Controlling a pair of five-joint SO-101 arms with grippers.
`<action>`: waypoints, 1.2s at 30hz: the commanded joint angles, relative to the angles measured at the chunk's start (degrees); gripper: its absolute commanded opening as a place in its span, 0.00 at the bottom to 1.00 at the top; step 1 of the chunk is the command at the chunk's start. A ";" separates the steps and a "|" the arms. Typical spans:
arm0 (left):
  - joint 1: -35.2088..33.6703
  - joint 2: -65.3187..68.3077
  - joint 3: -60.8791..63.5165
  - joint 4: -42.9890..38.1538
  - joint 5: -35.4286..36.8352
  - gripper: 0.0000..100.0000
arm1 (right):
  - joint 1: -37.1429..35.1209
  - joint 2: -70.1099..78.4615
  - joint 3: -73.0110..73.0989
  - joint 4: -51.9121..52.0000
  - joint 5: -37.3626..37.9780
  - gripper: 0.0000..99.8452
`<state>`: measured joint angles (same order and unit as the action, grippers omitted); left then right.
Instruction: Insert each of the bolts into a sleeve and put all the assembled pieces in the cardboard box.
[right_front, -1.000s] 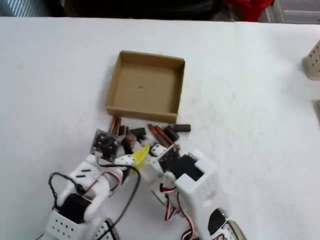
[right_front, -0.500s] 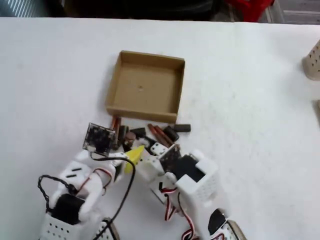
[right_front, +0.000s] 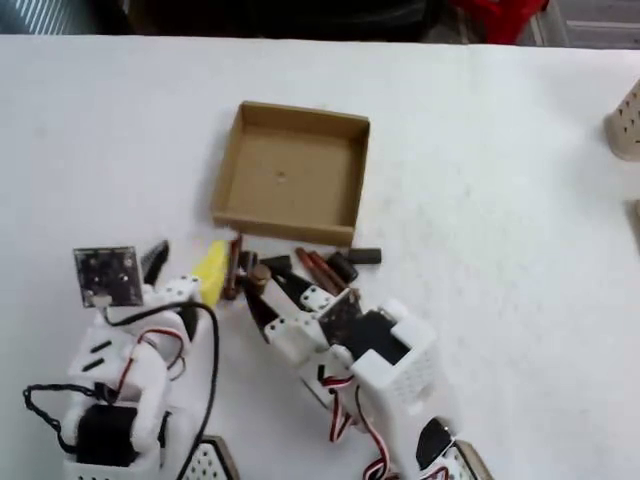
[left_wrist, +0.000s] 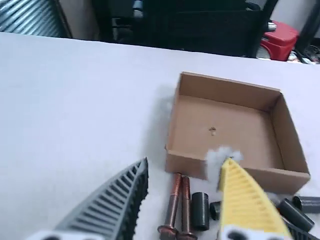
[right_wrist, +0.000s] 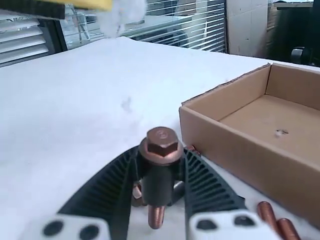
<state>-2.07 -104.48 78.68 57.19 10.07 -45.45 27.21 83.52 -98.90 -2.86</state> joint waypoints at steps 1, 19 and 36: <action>-7.08 -0.31 -2.46 -2.20 0.88 0.05 | 0.48 -0.66 -0.09 -1.36 0.70 0.02; -19.21 -0.31 16.35 -13.27 0.35 0.02 | 4.00 -9.63 5.54 -1.36 0.35 0.02; -18.77 -0.31 18.37 -4.48 -8.97 0.02 | 12.97 -33.01 12.22 14.46 0.70 0.02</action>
<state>-20.62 -104.40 96.97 52.26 1.71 -35.08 1.98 94.95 -86.95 -2.86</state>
